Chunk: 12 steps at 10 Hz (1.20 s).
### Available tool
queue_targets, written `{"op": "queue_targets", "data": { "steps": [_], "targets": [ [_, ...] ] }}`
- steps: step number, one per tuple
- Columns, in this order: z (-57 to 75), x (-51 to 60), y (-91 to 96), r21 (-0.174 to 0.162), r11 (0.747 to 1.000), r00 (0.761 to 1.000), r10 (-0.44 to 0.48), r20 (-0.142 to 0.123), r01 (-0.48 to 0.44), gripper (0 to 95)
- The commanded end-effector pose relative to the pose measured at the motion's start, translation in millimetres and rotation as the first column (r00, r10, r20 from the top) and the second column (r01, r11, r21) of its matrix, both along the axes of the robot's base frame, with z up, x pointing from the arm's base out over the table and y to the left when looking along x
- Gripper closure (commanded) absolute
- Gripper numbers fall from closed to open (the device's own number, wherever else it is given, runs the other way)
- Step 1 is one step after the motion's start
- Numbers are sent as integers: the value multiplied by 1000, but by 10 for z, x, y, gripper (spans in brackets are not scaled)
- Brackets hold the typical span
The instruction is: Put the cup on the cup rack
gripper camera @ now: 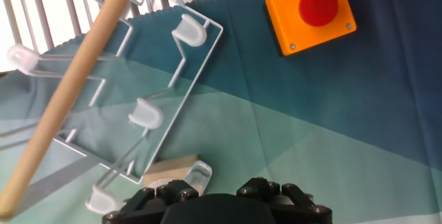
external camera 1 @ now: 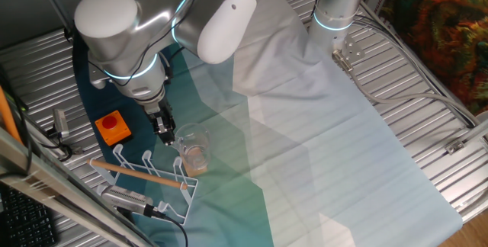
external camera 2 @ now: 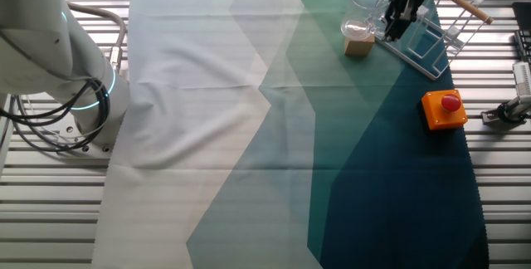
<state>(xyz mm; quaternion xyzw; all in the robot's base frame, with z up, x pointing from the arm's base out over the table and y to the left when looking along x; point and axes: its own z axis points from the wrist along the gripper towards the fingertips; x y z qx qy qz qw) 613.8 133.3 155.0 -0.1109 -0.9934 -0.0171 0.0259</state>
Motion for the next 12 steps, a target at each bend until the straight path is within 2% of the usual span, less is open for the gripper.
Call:
{"op": "queue_targets", "data": {
  "steps": [1, 12],
  "targets": [
    [-13, -4, 4, 4, 1000, 1000, -2, -1, 2, 380],
    [-4, 4, -13, 2, 1000, 1000, -19, -7, 19, 380]
  ]
}}
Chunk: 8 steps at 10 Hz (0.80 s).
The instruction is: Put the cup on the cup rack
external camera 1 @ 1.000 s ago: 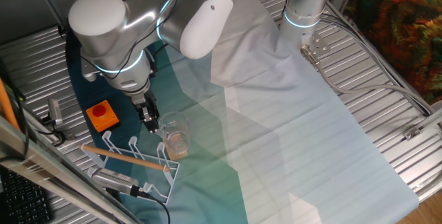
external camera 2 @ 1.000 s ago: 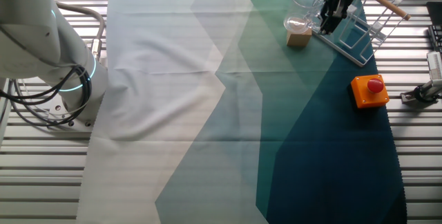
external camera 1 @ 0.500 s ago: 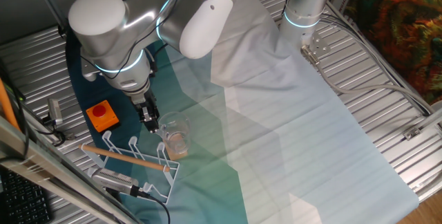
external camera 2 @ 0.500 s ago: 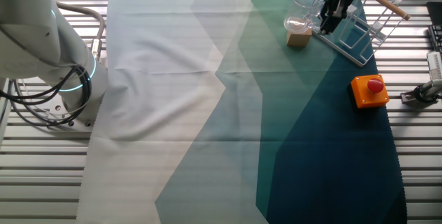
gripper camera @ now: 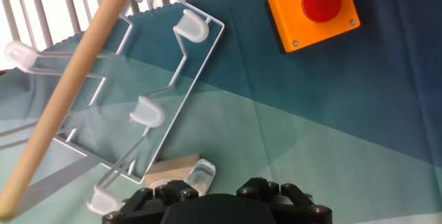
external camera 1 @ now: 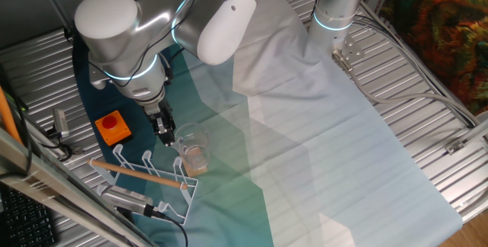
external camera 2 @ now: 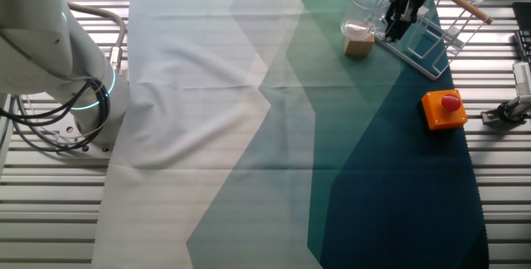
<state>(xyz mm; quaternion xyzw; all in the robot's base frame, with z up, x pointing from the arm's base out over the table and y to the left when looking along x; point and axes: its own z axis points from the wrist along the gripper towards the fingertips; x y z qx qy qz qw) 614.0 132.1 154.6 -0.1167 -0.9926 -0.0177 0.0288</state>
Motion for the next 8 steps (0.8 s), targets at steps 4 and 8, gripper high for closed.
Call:
{"op": "queue_targets", "data": {
  "steps": [4, 8],
  "targets": [
    [7, 13, -24, 4, 1000, 1000, -22, -1, 22, 380],
    [6, 13, -24, 2, 1000, 1000, -15, -4, 15, 380]
  ]
}}
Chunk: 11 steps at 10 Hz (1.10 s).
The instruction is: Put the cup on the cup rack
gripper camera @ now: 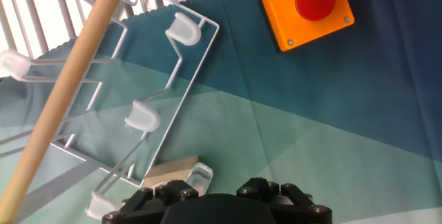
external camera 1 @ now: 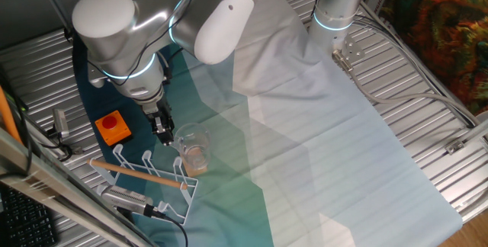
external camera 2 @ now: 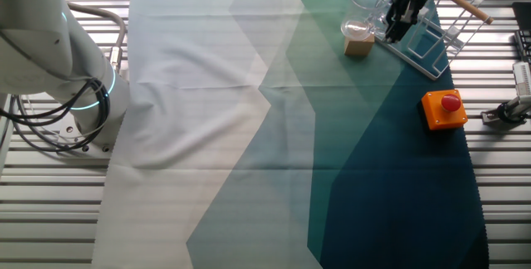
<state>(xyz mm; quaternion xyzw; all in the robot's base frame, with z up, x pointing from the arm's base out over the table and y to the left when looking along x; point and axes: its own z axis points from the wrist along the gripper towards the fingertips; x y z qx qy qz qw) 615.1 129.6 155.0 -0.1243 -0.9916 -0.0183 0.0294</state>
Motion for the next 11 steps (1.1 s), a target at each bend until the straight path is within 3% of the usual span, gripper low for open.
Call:
{"op": "queue_targets", "data": {
  "steps": [1, 8, 11],
  "targets": [
    [-8, 4, -2, 1, 1000, 1000, -1, -1, 1, 380],
    [-86, 21, -21, 13, 1000, 1000, -7, 0, 7, 380],
    [-124, 27, -26, 1, 1000, 1000, -4, -1, 4, 380]
  ]
}}
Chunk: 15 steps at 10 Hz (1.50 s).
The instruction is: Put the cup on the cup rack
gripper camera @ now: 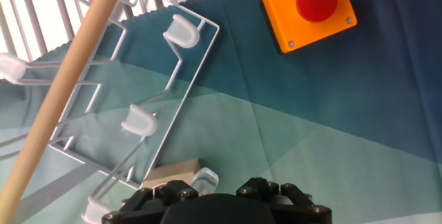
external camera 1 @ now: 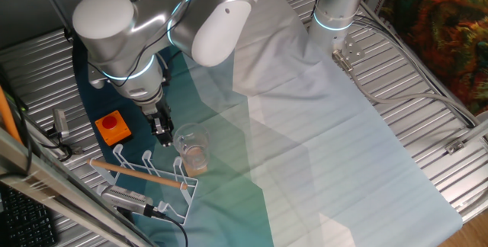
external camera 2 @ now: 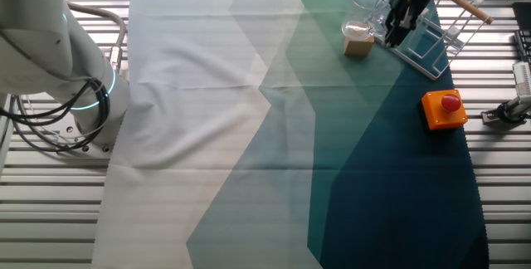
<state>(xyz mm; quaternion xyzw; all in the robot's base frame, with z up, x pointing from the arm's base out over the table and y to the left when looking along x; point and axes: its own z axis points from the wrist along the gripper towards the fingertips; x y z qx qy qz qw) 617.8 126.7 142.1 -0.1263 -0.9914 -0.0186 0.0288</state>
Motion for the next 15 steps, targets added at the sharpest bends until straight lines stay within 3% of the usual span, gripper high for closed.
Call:
{"op": "queue_targets", "data": {
  "steps": [1, 15],
  "targets": [
    [1, 1, 2, 0, 1000, 1000, 1, -2, -1, 380],
    [-133, -32, 81, -4, 1000, 1000, -3, -3, 3, 380]
  ]
}}
